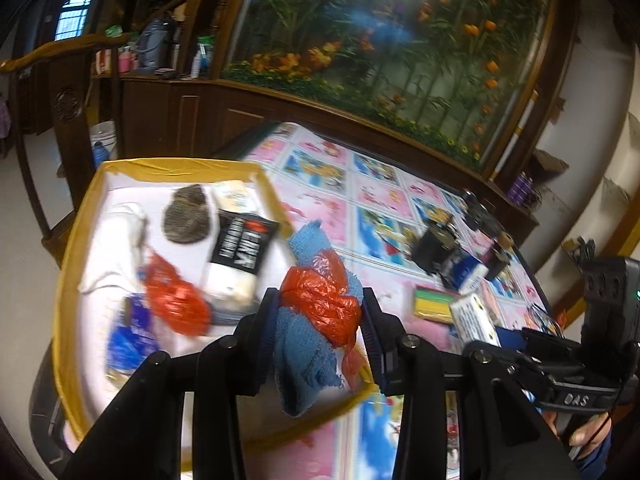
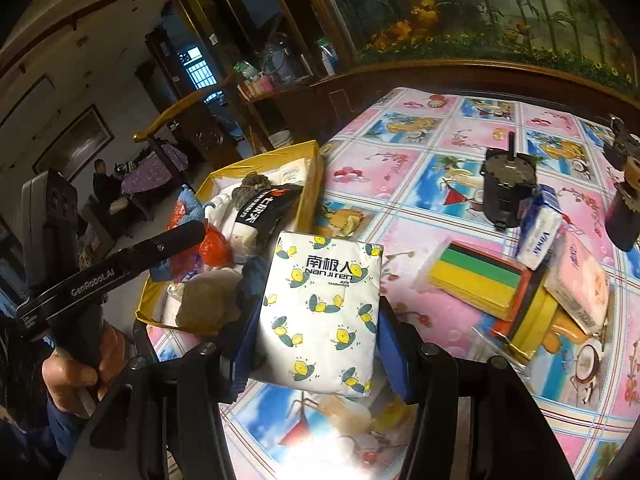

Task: Organize soft objects
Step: 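Carry the red bag bundle and white tissue pack over the tray with both tools, then open both tools to release the bundle and tissue pack into the tray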

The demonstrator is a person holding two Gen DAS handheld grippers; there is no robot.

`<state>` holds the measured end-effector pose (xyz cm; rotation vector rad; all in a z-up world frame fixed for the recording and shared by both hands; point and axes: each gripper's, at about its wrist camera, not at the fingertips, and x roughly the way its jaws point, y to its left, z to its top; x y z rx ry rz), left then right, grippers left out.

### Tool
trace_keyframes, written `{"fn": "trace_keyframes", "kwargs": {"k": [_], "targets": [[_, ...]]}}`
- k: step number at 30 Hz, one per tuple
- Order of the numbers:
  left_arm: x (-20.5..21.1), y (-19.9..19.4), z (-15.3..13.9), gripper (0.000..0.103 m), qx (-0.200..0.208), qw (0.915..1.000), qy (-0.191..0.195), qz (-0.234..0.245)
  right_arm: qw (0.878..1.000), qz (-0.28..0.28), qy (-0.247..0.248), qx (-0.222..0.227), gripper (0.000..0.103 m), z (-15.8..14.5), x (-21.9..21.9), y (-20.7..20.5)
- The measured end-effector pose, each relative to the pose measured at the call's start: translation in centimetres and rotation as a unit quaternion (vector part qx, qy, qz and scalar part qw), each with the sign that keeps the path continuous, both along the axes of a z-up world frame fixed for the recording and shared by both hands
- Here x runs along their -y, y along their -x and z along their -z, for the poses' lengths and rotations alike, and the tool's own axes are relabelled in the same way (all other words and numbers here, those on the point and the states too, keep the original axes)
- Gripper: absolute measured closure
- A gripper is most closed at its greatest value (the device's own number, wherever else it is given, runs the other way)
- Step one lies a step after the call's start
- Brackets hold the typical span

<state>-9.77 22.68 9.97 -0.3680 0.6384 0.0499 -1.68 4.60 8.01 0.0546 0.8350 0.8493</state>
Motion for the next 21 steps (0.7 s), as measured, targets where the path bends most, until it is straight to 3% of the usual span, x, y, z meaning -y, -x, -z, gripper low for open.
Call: {"fn": "trace_keyframes", "kwargs": {"k": [12, 21], "targets": [[-9.1, -0.6, 2.5, 0.065, -0.041, 0.9962, 0.026, -0.072, 0.998, -0.057, 0.034, 0.002, 0.044, 0.4, -11.0, 1.4], [-9.9, -0.8, 3.3, 0.065, -0.049, 0.9952, 0.037, -0.076, 0.994, -0.056, 0.088, 0.027, 0.044, 2.6, -16.4, 1.6]]}}
